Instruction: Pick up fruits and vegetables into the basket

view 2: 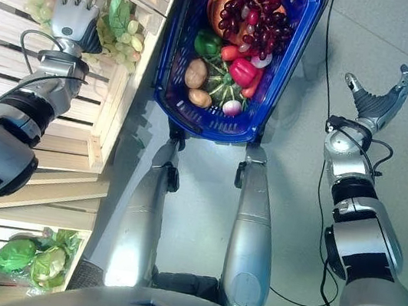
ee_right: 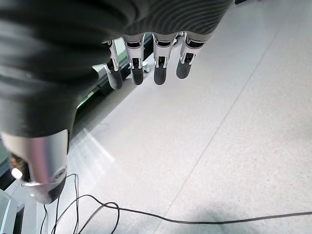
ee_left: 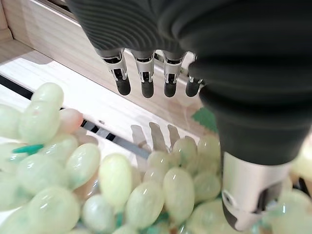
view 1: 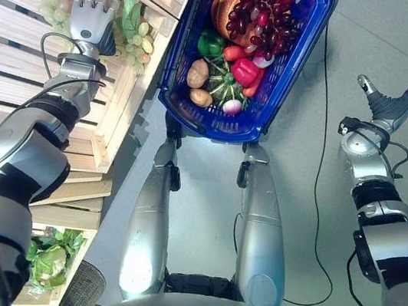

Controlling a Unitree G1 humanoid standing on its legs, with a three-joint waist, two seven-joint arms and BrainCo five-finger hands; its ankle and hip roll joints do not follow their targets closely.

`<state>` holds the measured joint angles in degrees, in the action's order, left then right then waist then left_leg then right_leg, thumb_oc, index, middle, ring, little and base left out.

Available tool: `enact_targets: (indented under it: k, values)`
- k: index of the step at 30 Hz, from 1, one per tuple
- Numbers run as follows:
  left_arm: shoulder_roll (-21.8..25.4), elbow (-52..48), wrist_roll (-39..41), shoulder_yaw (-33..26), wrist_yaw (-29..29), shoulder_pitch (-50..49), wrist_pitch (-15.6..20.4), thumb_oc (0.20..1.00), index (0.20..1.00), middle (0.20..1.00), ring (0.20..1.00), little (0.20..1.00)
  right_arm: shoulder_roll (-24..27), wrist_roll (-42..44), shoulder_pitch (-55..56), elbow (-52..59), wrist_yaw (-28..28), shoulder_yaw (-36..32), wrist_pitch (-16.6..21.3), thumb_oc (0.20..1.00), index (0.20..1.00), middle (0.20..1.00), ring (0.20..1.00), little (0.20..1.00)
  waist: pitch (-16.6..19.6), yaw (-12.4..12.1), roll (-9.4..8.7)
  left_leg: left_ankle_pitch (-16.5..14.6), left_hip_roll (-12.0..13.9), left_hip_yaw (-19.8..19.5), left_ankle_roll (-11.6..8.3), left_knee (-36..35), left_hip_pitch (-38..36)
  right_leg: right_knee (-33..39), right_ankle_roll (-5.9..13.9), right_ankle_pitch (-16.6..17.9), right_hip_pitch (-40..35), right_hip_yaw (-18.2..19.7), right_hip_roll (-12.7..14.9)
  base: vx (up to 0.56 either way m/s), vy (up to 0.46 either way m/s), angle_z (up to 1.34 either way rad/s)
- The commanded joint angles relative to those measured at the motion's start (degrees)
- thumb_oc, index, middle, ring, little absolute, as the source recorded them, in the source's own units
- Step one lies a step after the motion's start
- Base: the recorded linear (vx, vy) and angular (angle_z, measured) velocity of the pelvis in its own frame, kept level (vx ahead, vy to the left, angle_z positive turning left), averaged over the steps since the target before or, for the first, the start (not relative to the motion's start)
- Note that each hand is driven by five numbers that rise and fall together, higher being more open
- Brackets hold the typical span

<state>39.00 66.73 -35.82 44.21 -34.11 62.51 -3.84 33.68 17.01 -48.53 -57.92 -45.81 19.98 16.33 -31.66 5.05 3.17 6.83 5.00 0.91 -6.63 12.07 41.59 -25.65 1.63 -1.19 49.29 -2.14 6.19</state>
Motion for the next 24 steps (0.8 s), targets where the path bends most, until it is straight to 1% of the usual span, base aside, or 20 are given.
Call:
enact_targets:
  k: [1, 4, 10, 18, 23, 24]
  values:
    - [2.2, 3.2, -2.0, -0.6, 1.2, 0.6, -1.9, 1.000, 1.000, 1.000, 1.000, 1.000, 0.0, 2.0, -0.7, -1.2, -0.5, -1.2, 3.0, 1.000, 1.000, 1.000, 1.000, 1.000, 1.9, -0.3, -1.28, -5.8, -4.1, 2.4, 3.22, 4.5, 2.4, 3.5, 0.75, -2.4, -3.7, -3.6, -4.4, 0.00, 0.000, 0.00]
    - [2.1, 3.3, -3.0, -0.6, 3.0, 0.6, -1.8, 1.000, 1.000, 1.000, 1.000, 1.000, 0.0, 1.9, -1.0, -1.4, -0.5, -1.3, 3.3, 1.000, 1.000, 1.000, 1.000, 1.000, 1.9, -0.4, -1.35, -5.8, -4.2, 2.2, 3.20, 4.3, 2.5, 3.7, 0.81, -2.4, -3.6, -3.7, -4.4, 0.00, 0.000, 0.00]
    - [1.8, 4.7, -4.7, 0.8, 6.1, 0.0, 0.2, 1.000, 1.000, 1.000, 1.000, 1.000, -0.3, 1.8, -1.8, -1.3, -0.9, -1.1, 3.5, 1.000, 1.000, 1.000, 1.000, 1.000, 1.9, -0.4, -1.47, -5.8, -4.1, 2.2, 3.10, 4.3, 3.0, 4.3, 0.84, -2.2, -3.4, -3.7, -4.4, 0.00, 0.000, 0.00]
    - [1.0, 6.5, -3.6, 0.8, 5.6, -0.7, 0.4, 1.000, 1.000, 1.000, 1.000, 1.000, -1.0, 2.3, -2.4, -1.8, -1.0, -1.2, 3.5, 1.000, 1.000, 1.000, 1.000, 1.000, 1.9, -0.3, -1.96, -6.4, -4.0, 1.8, 3.21, 5.2, 4.4, 4.3, 0.77, -2.2, -2.2, -3.5, -4.6, -0.03, 0.004, 0.00]
    - [0.7, 7.8, -3.6, 0.3, 5.1, -0.6, -0.7, 1.000, 1.000, 1.000, 1.000, 1.000, -1.4, 2.7, -2.7, -2.7, -1.1, -1.3, 3.9, 1.000, 1.000, 1.000, 1.000, 1.000, 1.9, -0.5, -2.66, -6.3, -3.9, 1.6, 3.20, 5.0, 5.0, 4.8, 0.92, -1.9, -1.8, -3.5, -4.7, -0.01, 0.000, 0.01]
    - [0.8, 7.9, -3.6, 0.3, 5.1, -0.4, -0.9, 0.940, 0.940, 0.940, 0.940, 0.940, -1.4, 2.8, -2.9, -2.8, -1.1, -1.3, 3.8, 1.000, 1.000, 1.000, 1.000, 1.000, 1.9, -0.6, -2.76, -6.3, -3.9, 1.6, 3.20, 4.9, 5.1, 4.9, 0.94, -1.8, -1.7, -3.5, -4.7, 0.00, 0.000, 0.00]
